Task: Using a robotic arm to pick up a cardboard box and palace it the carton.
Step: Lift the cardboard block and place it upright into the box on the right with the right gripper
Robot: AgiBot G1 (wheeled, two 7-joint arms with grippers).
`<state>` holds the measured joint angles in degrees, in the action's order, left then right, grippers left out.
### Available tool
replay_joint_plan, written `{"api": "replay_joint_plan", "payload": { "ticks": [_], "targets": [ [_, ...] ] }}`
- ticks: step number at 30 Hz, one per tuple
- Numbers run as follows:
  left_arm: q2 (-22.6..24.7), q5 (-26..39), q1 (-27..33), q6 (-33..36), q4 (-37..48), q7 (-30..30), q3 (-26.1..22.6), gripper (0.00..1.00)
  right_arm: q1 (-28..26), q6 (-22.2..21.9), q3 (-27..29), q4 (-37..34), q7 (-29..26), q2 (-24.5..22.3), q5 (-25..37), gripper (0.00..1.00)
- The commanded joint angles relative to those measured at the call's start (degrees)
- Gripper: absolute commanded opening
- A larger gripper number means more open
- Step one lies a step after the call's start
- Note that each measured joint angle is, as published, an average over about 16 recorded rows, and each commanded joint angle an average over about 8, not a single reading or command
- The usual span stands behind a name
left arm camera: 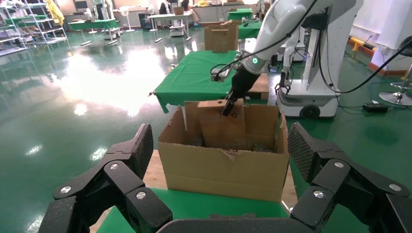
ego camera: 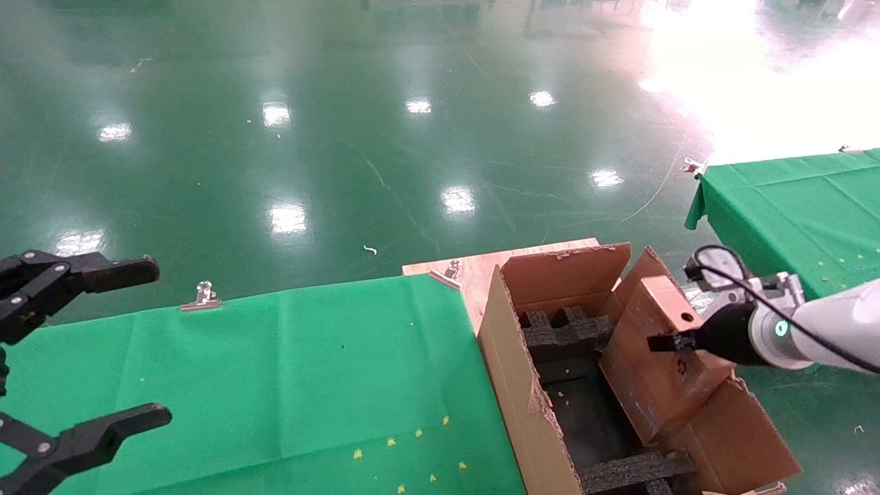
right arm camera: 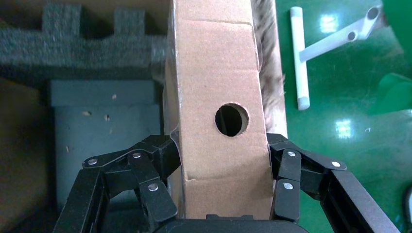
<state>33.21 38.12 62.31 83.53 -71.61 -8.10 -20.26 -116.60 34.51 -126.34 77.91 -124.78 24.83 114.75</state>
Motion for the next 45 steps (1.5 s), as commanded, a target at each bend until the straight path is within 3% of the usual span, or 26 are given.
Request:
{"api": "replay_joint_plan", "payload": {
  "ticks": [1,23,42,44,45],
  "targets": [
    [0.0,0.0,0.0,0.0,0.0,0.0,0.0,1.0,1.0,-0.6,-0.2,0.0,-0.5,0.2,0.3,0.0],
    [0.0,0.0,0.0,0.0,0.0,0.0,0.0,1.0,11.3,-5.9,-1.0,-0.9,-10.7,2.7,6.5,0.0],
    [0.0,0.0,0.0,0.0,0.0,0.0,0.0,1.0,17.0,-9.6,-1.5,-6.4,-12.7,6.4,5.2,0.0],
    [0.0,0.0,0.0,0.0,0.0,0.0,0.0,1.0,17.1,-10.0,-1.5,-6.9,-12.3,6.7,4.6,0.1],
    [0.0,0.0,0.0,0.0,0.0,0.0,0.0,1.0,17.1,-10.1,-1.6,-7.0,-12.0,6.8,4.3,0.23]
  ]
}}
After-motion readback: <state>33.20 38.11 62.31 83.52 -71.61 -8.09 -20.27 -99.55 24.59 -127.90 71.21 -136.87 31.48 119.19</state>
